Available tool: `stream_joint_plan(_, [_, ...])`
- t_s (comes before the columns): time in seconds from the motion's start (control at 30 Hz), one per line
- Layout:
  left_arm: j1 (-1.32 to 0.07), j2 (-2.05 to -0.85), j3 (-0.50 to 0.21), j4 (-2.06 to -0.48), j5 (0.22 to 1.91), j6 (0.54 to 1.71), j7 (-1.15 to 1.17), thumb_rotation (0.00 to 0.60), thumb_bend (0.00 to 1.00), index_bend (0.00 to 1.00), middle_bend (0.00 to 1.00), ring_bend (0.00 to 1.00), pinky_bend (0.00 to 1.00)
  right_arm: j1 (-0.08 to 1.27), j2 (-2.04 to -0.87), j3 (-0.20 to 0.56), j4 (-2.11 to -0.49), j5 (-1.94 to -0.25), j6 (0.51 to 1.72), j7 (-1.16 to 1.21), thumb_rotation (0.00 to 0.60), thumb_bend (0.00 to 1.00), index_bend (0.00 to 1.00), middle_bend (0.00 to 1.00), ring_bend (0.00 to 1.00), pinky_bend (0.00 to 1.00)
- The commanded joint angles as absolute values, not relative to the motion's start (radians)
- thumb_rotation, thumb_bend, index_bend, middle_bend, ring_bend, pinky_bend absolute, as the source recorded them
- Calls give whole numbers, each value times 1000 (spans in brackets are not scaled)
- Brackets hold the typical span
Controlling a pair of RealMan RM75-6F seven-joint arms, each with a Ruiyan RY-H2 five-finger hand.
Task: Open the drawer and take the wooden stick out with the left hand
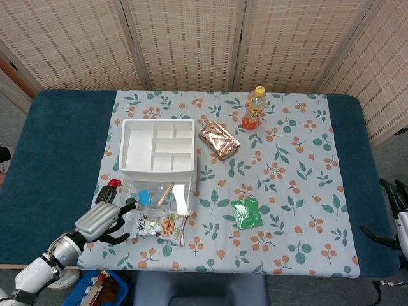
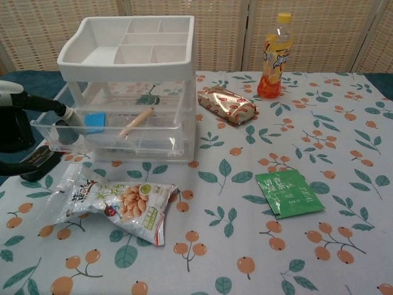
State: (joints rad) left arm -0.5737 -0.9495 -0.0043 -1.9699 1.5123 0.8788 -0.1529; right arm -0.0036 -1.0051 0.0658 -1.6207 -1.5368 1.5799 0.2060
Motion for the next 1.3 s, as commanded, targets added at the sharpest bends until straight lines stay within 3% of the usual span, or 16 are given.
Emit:
stream_joint_plan(0.03, [-571, -937, 9, -1979, 1528, 876, -158, 600, 323, 228, 920, 1000, 1000, -4, -1005, 66, -1621, -1538, 1581, 206, 600, 115, 0, 131, 84, 133])
stream_joint_plan(0.4, [-571, -915, 32, -1996, 1574, 883, -177, 600, 323, 227, 920, 1000, 1000, -7, -1001, 66, -1629, -1540, 1587, 200, 600, 115, 0, 131, 84, 133])
stream_joint_plan(0.67, [-566, -901, 34, -2004, 1594, 908, -197, 600, 323, 141, 920, 1000, 1000, -10, -999, 65, -1628, -1540, 1590, 203, 600, 115, 0, 131, 84, 133])
stream_joint_plan(0.93, [-552, -859, 35, -2019, 1624, 956, -216, 600, 324, 139, 920, 1000, 1000, -13, -990, 67, -1630, -1543, 1597, 205, 600, 115, 0, 131, 84, 133])
stream_joint_plan(1.13, [-541, -841, 2, -1989, 1661, 1043, -206, 600, 323, 197, 920, 1000, 1000, -14, -962, 79, -1649, -1550, 1619, 195, 600, 115, 0, 131, 84, 133])
stream_joint_plan(1.3, [-538, -898, -46, -1896, 1721, 1162, -240, 600, 324, 257, 920, 1000, 1000, -13, -940, 83, -1672, -1561, 1628, 189, 600, 115, 0, 131, 84, 133])
